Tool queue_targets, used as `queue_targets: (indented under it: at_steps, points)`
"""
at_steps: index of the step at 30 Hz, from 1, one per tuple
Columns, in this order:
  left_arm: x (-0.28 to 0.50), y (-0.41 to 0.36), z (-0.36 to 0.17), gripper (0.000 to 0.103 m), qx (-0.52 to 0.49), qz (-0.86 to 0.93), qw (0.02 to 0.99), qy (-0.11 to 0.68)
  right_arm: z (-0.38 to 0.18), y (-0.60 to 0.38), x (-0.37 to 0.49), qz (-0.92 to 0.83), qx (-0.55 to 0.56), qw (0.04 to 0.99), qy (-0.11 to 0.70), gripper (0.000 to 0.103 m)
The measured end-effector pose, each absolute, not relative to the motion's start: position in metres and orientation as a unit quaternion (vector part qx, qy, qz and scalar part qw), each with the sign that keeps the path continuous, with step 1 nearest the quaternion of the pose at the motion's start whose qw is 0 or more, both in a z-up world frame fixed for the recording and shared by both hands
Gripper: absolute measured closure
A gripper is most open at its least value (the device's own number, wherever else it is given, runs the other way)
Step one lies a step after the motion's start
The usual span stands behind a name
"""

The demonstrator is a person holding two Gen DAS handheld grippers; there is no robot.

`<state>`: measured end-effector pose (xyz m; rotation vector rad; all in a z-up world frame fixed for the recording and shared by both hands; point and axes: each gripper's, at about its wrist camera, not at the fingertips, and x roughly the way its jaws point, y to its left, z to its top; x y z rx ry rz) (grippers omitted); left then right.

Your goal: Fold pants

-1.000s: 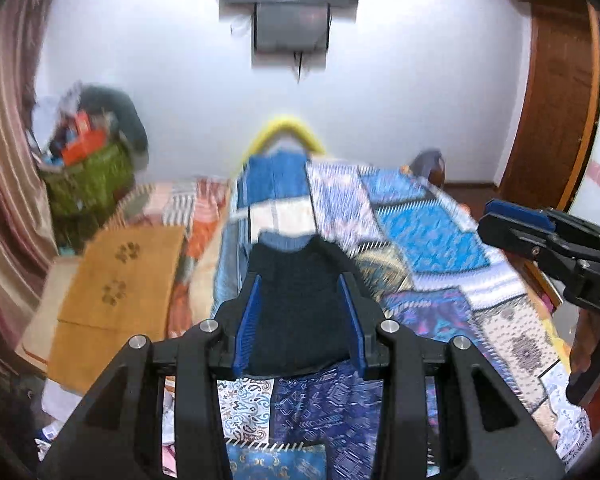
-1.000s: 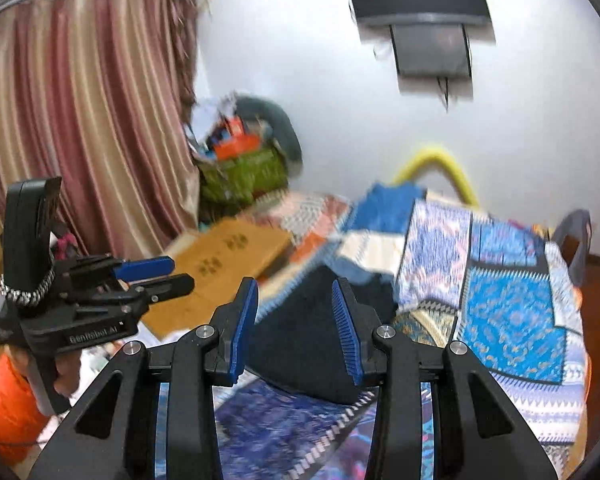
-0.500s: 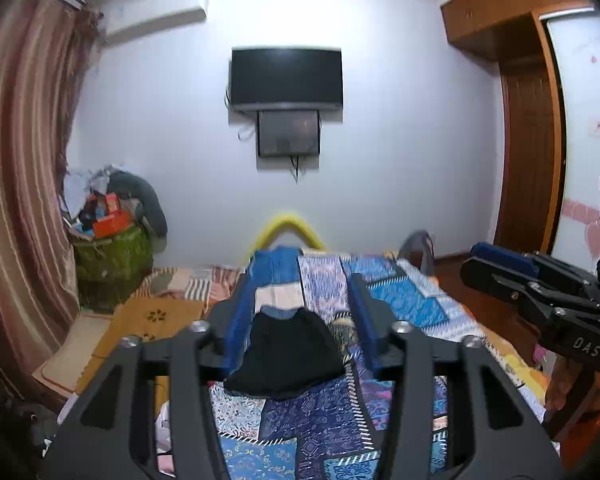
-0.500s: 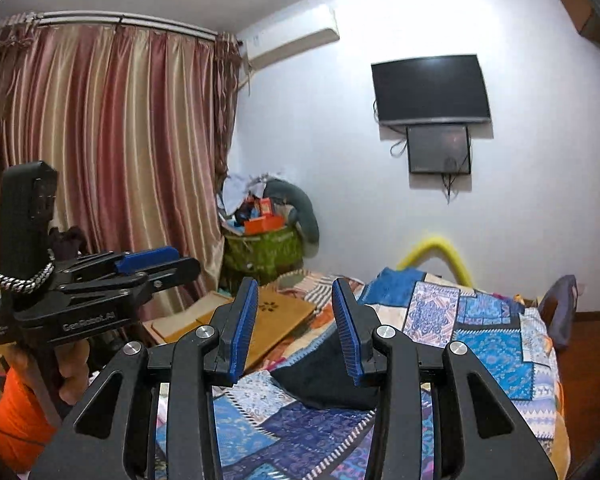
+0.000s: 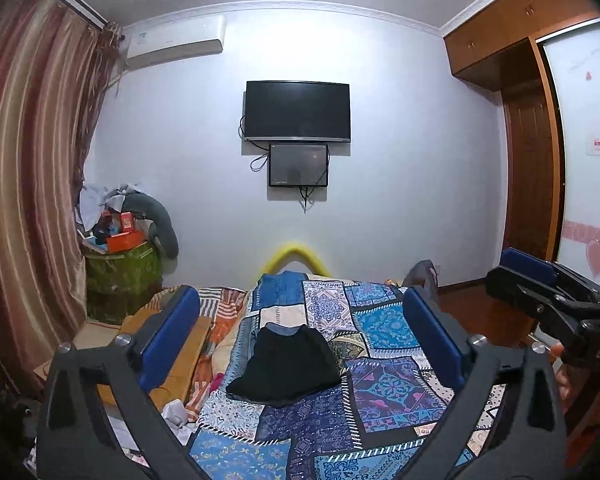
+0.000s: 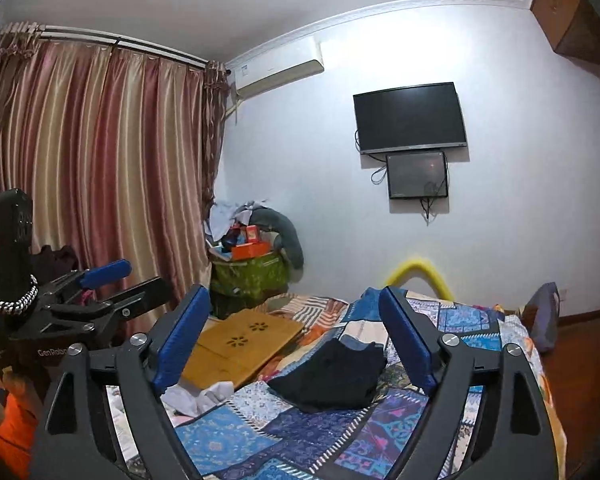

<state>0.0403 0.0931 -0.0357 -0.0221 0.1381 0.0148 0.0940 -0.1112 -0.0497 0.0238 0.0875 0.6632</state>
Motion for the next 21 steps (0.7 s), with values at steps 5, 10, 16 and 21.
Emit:
queue_targets:
  at_steps: [5, 10, 16, 21]
  points:
    - [0.044, 0.096, -0.039, 0.000, -0.016, 0.006, 0.997, 0.072, -0.053, -0.111, 0.091, 0.313, 0.010, 0.949, 0.034, 0.000]
    - [0.044, 0.094, -0.043, 0.000, -0.019, 0.006, 0.997, 0.075, -0.054, -0.113, 0.087, 0.311, 0.010, 0.950, 0.032, 0.000]
    - [0.047, 0.092, -0.044, 0.000, -0.017, 0.003, 0.997, 0.076, -0.058, -0.115, 0.086, 0.308, 0.011, 0.951, 0.034, 0.000]
    - [0.049, 0.091, -0.048, 0.000, -0.013, 0.005, 0.997, 0.078, -0.059, -0.115, 0.086, 0.307, 0.014, 0.951, 0.041, 0.000]
